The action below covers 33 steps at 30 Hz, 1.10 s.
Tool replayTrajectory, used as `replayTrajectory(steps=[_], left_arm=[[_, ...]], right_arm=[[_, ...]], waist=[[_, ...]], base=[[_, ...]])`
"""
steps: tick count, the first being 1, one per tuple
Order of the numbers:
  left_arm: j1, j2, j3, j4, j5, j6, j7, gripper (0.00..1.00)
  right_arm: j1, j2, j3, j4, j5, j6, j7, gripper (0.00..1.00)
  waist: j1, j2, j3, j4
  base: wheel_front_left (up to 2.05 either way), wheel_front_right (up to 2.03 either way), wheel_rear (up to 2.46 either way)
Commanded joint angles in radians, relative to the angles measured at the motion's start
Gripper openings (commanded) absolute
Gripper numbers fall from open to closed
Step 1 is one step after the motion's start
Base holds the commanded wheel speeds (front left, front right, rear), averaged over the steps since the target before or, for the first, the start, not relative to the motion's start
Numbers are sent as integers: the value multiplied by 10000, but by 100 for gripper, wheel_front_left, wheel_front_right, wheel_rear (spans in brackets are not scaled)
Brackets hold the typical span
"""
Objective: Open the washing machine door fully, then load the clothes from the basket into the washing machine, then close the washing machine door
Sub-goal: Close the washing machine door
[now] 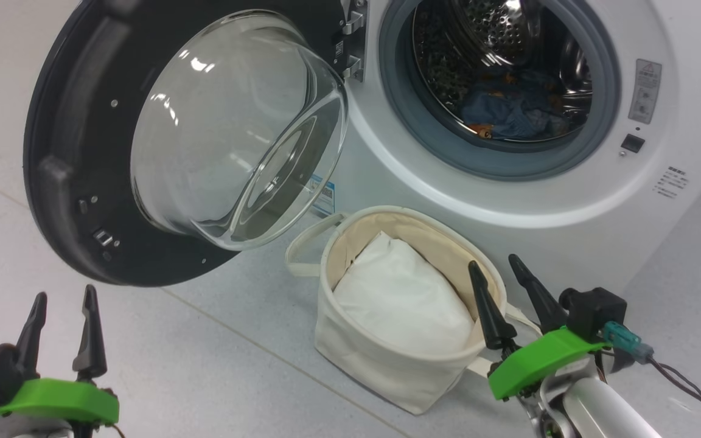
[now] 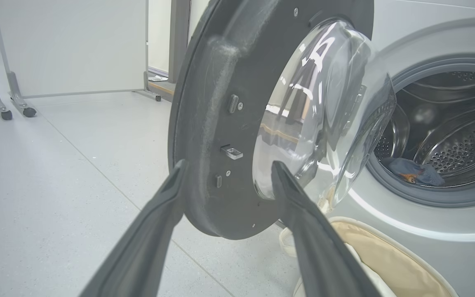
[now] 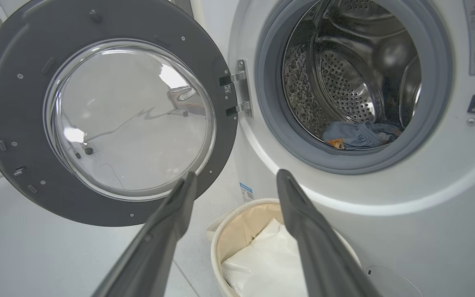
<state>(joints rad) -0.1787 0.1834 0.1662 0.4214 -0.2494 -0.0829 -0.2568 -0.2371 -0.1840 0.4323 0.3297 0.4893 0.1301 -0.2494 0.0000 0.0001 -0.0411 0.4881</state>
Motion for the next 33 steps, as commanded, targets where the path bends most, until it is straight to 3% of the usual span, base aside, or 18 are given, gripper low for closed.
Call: replayTrajectory(steps=[1,26,27,28,33], left_arm=[[-173,176,427,-439,-25,-46,-49,100],[-212,2,588,-392,145,-290,-49,100],[-225,-5,575,-422,125,-305,-49,87],[-226,-2,551,-430,109,-321,-49,0],[-466,89,482,-720,-161,-399,-49,0]], right_arm=[[-431,-83,186,-219,89,6,-124,100],[-353,-18,146,-177,131,6,-124,100],[-339,-18,136,-182,131,6,-124,100],[-328,-19,118,-193,130,6,-124,100],[-270,-37,90,-220,129,6,-124,100]], waist=[[0,-1,53,47],[0,-1,-32,-28],[0,-1,-40,-33],[0,-1,-44,-37],[0,-1,-68,-53]], base=[[0,0,0],[0,0,0],[0,0,0],[0,0,0],[0,0,0]])
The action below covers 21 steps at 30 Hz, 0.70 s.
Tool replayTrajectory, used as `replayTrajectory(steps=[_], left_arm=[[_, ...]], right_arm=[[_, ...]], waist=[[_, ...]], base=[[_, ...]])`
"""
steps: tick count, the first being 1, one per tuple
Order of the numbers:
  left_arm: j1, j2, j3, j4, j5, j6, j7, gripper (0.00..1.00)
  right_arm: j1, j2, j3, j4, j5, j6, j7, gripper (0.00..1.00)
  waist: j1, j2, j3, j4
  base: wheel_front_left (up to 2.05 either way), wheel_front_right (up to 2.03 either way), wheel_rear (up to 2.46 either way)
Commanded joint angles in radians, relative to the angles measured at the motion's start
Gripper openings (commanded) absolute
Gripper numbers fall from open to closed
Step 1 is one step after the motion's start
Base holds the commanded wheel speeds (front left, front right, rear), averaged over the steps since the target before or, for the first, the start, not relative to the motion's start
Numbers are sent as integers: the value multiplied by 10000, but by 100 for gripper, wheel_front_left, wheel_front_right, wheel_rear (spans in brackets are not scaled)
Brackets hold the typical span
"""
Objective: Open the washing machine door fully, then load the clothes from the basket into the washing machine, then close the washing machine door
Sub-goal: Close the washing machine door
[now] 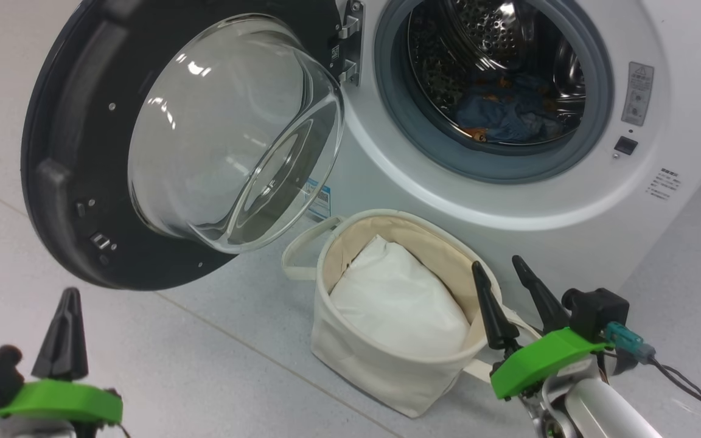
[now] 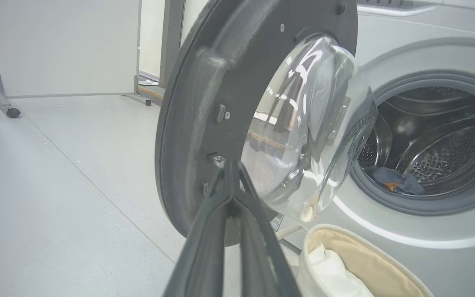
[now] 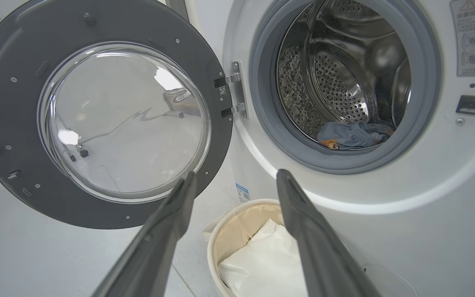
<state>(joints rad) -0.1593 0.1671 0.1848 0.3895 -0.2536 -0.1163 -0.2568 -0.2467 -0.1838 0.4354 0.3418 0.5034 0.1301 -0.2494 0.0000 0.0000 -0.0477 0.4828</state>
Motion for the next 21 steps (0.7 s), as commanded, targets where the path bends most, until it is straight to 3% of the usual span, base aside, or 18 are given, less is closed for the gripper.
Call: replayTrajectory(steps=[1,6,12,21], left_arm=[[-806,261,327,-511,-361,-84,-49,0],[-1646,499,702,-1067,-1779,-125,296,0],[-3005,1327,1235,-1629,-3317,-136,1540,0],[-4926,2099,2707,1141,-5540,508,3512,0]], right_arm=[[-164,-48,59,-338,-12,6,-124,100],[-75,-102,63,-331,-5,6,-124,100],[233,-218,-83,-361,-39,6,-124,100],[711,-309,-346,-524,-179,6,-124,100]], waist=[[0,0,-11,-4],[0,0,-87,-62],[0,0,-261,-276],[0,0,-386,-855]], base=[[0,0,0],[0,0,0],[0,0,0],[0,0,0]])
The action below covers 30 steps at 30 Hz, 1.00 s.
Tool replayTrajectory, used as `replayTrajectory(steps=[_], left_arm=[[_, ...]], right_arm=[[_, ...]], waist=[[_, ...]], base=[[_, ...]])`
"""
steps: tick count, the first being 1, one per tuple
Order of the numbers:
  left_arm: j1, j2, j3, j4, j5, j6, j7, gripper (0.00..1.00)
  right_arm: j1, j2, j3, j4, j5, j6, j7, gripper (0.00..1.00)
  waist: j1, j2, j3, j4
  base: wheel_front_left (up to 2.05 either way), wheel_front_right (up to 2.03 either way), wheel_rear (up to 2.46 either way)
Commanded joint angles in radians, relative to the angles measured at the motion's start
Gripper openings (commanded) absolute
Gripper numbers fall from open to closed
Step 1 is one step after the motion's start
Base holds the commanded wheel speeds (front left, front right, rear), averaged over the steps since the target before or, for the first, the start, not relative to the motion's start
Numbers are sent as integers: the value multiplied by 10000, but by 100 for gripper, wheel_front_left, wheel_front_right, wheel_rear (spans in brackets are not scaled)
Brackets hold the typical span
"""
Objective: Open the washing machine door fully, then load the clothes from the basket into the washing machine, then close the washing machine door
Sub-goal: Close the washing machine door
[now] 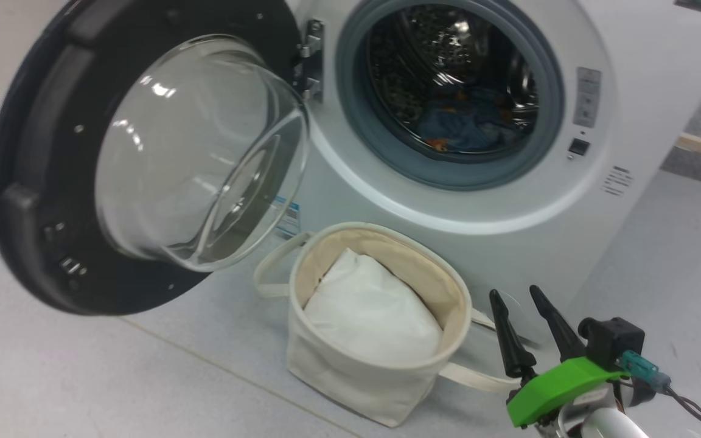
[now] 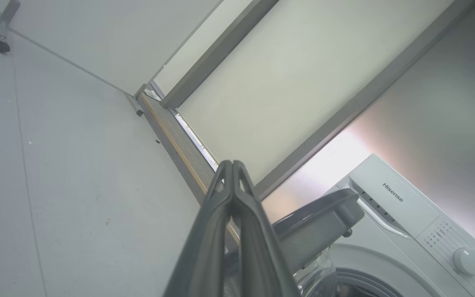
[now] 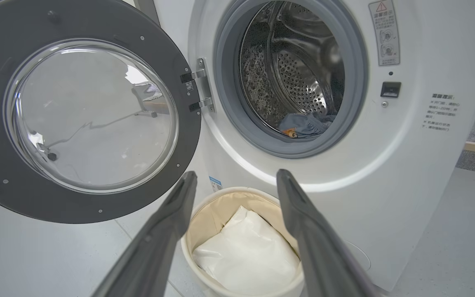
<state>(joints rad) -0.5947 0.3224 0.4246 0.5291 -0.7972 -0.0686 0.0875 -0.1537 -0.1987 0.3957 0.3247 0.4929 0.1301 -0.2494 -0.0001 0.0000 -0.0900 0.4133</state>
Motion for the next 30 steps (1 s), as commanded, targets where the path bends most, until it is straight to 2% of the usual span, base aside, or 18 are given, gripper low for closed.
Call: replayTrajectory(steps=[1,9,14,18,22,27,30], left_arm=[[-739,603,573,167,-436,115,251,0],[-1688,1426,2076,2858,-2360,373,1720,0],[-1893,1762,2093,3902,-2716,333,2775,0],[-1940,1943,1860,4364,-2737,131,3502,0],[-1979,1878,1556,4728,-2853,-30,4653,0],[-2000,1477,991,4871,-2953,-192,6418,0],[-1961,1197,713,4733,-2951,-298,6991,0]], right_arm=[[-225,-181,54,-375,-99,6,-124,100],[-333,-443,125,-351,-148,6,-124,100],[-423,-586,167,-341,-133,6,-124,100],[-434,-657,109,-376,-127,6,-124,100],[-384,-644,21,-371,-115,6,-124,100],[-307,-503,-28,-421,-104,6,-124,100],[-269,-454,-54,-428,-108,6,-124,100]], waist=[[1,0,65,-286],[1,0,249,-1226],[1,0,307,-1586],[1,0,339,-1686],[1,0,333,-1592],[1,0,255,-1273],[1,0,216,-1105]], base=[[0,0,0],[0,0,0],[0,0,0],[0,0,0],[0,0,0],[0,0,0],[0,0,0]])
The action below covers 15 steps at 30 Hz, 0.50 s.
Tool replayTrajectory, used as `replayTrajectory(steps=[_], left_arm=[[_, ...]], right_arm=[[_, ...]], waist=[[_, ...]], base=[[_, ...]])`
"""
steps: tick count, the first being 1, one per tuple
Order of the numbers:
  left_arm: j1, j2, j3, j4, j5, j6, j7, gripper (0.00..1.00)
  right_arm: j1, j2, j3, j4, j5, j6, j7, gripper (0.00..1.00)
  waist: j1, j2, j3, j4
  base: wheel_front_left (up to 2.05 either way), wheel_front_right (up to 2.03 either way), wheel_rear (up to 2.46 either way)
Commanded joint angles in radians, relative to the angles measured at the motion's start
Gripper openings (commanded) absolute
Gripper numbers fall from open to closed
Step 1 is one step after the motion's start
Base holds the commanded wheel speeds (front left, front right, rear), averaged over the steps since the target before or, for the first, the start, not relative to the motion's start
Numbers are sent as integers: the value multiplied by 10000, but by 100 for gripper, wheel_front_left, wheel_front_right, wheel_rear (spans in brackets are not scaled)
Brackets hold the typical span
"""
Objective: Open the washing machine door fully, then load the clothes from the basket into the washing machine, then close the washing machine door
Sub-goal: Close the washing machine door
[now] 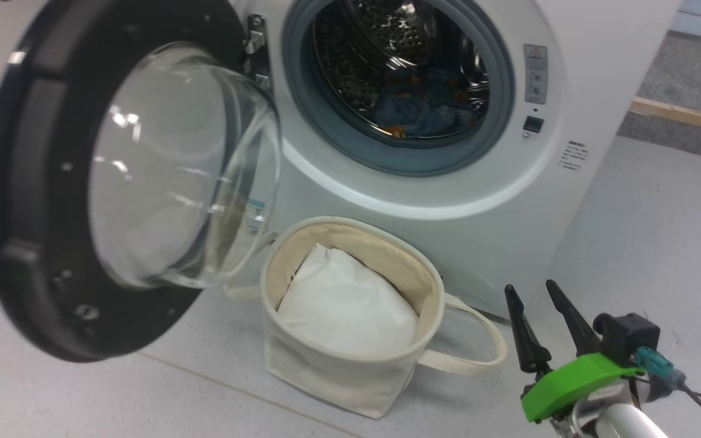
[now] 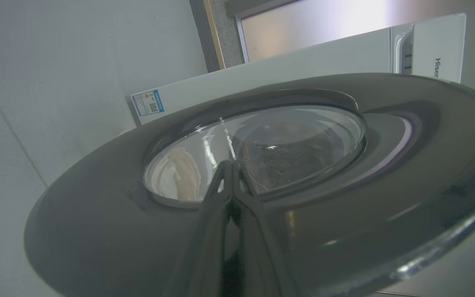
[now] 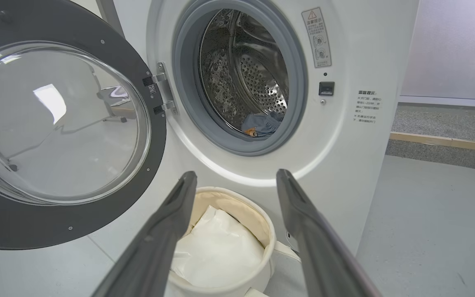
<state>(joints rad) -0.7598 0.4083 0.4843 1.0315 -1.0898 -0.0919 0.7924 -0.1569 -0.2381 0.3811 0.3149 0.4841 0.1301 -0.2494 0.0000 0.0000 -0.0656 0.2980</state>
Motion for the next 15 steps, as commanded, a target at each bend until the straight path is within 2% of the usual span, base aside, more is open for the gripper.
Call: replayTrajectory(steps=[1,5,10,12,13,15], left_arm=[[-274,191,-26,-397,-13,-108,191,0],[-78,-490,-448,-1048,-151,-220,1177,0],[522,-1447,-1113,-2532,-271,-275,2445,0],[856,-1814,-1352,-3324,-303,-182,2880,0],[1224,-2176,-1548,-4194,-319,24,3190,0],[1632,-2499,-1717,-5084,-284,299,3387,0]], right_arm=[[-219,-31,74,-332,-23,6,-124,100],[-127,109,-2,-382,-24,6,-124,100],[29,204,-140,-392,-41,6,-124,100],[61,250,-209,-412,-62,6,-124,100],[80,294,-245,-415,-83,6,-124,100],[76,344,-272,-417,-105,6,-124,100]], waist=[[0,0,-48,128],[0,0,-112,397],[0,0,-160,549],[0,0,-162,492],[0,0,-155,373],[0,0,-129,174]], base=[[0,0,0],[0,0,0],[0,0,0],[0,0,0],[0,0,0],[0,0,0]])
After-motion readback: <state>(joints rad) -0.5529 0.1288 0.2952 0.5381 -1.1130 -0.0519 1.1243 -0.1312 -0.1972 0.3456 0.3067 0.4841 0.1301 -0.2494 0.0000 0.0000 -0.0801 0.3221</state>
